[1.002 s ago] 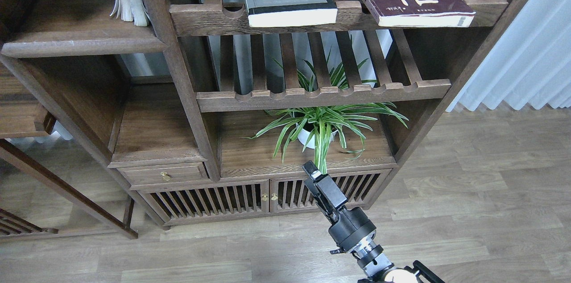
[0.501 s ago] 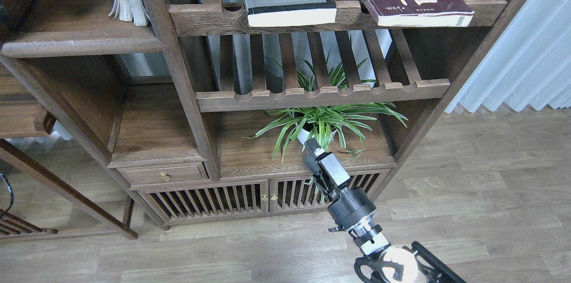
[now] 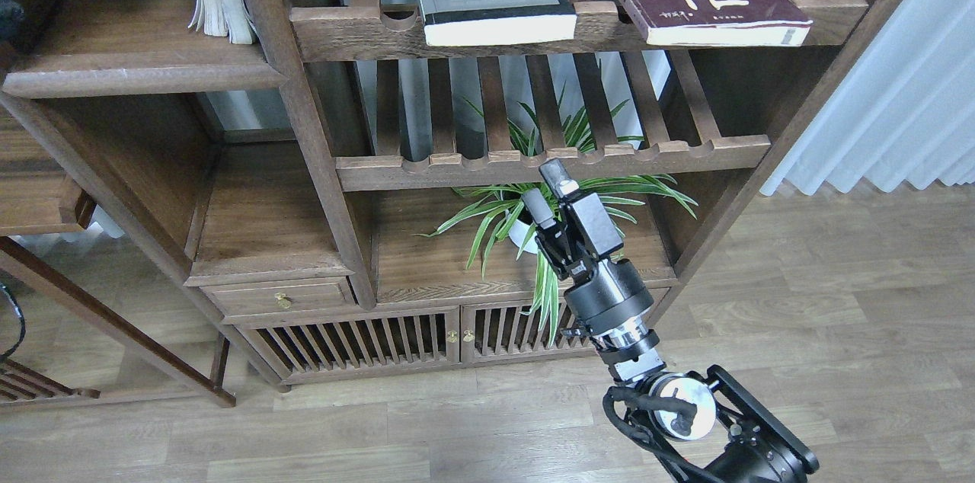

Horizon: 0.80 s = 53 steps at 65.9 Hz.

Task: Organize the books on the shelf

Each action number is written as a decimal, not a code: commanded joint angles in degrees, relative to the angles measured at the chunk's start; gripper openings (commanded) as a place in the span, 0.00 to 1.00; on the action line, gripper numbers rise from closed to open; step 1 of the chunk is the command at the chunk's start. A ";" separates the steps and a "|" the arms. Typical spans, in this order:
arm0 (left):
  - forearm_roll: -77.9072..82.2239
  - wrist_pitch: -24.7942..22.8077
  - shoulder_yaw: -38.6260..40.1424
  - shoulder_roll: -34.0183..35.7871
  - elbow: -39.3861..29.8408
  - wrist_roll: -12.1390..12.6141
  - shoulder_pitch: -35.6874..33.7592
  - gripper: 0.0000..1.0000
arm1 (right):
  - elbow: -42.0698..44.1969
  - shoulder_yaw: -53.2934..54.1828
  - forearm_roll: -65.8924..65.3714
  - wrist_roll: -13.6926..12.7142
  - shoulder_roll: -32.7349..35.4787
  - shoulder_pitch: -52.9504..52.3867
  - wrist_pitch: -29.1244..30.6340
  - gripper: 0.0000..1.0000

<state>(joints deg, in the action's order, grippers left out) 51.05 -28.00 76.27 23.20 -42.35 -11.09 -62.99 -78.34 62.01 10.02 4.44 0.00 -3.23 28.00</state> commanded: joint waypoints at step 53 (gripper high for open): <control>-8.07 0.00 0.19 1.06 -0.98 -0.07 5.33 0.94 | -3.66 1.62 2.11 0.57 0.00 -0.90 0.00 1.00</control>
<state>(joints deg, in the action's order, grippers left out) 44.05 -28.00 76.77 22.21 -43.02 -10.95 -59.14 -82.09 63.62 12.13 5.02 0.00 -4.13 28.00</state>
